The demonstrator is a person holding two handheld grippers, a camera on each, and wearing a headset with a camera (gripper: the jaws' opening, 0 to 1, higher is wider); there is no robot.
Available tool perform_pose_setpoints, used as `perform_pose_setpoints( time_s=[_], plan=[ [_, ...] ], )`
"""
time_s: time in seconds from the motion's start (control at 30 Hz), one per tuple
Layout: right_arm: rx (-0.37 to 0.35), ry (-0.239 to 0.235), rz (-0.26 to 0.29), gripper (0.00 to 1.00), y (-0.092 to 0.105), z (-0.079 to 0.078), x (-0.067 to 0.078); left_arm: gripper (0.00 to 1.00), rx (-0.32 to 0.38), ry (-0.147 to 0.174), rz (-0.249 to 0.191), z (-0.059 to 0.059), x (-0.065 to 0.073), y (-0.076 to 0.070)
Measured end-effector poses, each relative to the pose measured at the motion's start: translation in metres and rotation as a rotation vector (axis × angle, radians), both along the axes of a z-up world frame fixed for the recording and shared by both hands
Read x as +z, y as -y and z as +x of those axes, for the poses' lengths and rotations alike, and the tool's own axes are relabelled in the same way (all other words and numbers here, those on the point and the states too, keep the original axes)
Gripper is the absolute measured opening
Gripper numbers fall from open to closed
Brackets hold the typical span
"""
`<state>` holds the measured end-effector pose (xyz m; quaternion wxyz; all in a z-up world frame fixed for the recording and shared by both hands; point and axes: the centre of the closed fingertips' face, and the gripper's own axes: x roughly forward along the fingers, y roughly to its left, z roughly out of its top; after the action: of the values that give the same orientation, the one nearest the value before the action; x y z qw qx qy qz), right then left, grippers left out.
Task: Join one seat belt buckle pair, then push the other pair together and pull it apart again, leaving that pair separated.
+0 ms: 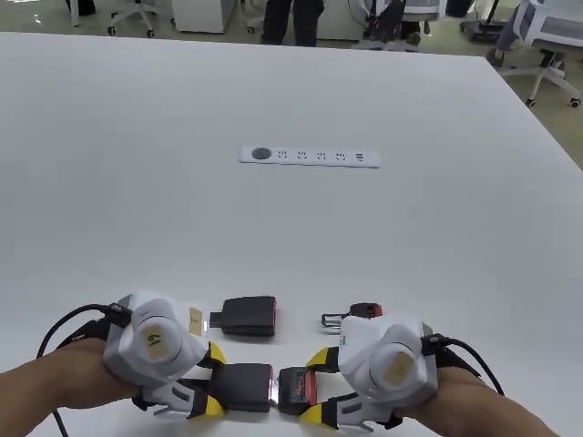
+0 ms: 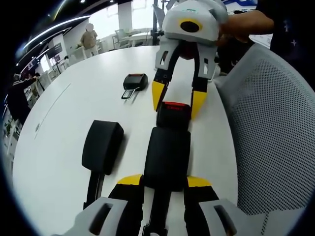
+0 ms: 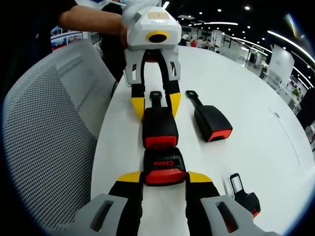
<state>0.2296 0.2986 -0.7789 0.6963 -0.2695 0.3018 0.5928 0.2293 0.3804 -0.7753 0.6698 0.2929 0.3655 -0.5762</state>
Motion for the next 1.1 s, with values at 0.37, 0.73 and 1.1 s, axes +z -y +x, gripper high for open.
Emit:
perform_pose_setpoints(
  time_s=[0.37, 0.73, 1.1],
  plan=[
    [0.0, 0.02, 0.009, 0.31, 0.001, 0.0, 0.002, 0.33, -0.009, 0.003, -0.006, 0.002, -0.003, -0.001],
    [-0.018, -0.007, 0.001, 0.36, 0.001, 0.0, 0.004, 0.38, -0.022, 0.03, 0.011, 0.004, 0.0, 0.002],
    [-0.007, -0.02, -0.038, 0.53, 0.009, -0.001, 0.01, 0.47, 0.022, 0.023, -0.048, 0.004, 0.013, 0.008]
  ],
)
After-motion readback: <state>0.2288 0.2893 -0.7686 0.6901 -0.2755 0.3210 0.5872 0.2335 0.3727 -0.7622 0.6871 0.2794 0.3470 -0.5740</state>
